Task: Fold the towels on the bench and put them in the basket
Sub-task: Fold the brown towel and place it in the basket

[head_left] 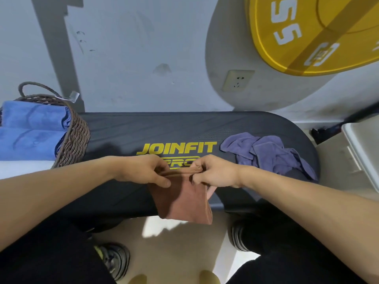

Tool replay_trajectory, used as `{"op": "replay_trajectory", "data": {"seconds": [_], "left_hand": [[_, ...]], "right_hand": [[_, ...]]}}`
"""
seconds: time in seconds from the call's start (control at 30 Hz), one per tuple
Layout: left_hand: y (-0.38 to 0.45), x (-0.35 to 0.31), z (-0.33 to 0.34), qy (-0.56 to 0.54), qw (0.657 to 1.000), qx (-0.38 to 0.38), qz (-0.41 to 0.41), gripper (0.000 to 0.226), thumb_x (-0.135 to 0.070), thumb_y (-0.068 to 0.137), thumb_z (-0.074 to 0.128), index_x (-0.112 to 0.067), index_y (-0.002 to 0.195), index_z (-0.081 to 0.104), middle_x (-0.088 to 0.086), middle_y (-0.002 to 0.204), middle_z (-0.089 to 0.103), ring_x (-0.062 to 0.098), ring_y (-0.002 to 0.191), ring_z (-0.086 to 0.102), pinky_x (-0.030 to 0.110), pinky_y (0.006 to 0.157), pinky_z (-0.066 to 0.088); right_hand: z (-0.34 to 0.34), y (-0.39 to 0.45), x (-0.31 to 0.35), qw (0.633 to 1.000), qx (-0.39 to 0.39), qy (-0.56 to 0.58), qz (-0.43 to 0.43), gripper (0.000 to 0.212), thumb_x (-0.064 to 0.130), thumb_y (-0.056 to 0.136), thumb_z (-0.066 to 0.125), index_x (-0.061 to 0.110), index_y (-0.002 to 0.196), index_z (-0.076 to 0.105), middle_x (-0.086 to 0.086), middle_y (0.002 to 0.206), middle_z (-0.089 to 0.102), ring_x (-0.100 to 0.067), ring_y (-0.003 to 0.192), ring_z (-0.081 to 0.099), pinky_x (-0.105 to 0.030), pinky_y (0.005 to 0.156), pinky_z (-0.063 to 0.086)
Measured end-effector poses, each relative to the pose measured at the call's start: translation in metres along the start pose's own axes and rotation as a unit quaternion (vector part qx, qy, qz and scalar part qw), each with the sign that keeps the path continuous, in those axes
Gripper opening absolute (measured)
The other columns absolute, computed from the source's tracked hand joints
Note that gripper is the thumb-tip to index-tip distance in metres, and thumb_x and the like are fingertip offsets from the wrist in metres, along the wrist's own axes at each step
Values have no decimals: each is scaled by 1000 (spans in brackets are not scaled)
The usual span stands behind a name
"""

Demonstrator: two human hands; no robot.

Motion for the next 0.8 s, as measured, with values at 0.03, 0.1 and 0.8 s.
{"op": "replay_trajectory", "data": {"seconds": [0.03,0.1,0.8], "left_hand": [[8,9,-3,-48,998,-21,-20,16,-24,86,76,-12,93,66,5,86,70,17,76,67,35,75,57],[20,30,-16,-66,990,-103,-71,22,-25,88,73,-12,101,60,8,90,69,19,76,68,38,74,59],[11,15,59,352,907,-139,186,30,-39,80,65,-13,93,59,4,106,56,23,97,51,36,86,46]], "right_hand": [[-9,4,-9,999,-27,5,18,13,-1,86,57,11,91,61,-6,76,64,-14,60,66,-41,64,63],[-35,10,-24,991,-111,-58,47,18,10,89,64,9,106,61,-8,90,70,-19,73,70,-43,73,62],[35,27,-33,923,-8,-373,-93,82,41,51,96,12,117,58,-3,115,49,-23,106,43,-35,92,42]]}}
Point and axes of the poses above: each hand's wrist, its own y-axis towards the middle knuckle, its own z-axis out of the palm, x = y × z, the point moved 8 cm from there along y, towards the middle knuckle
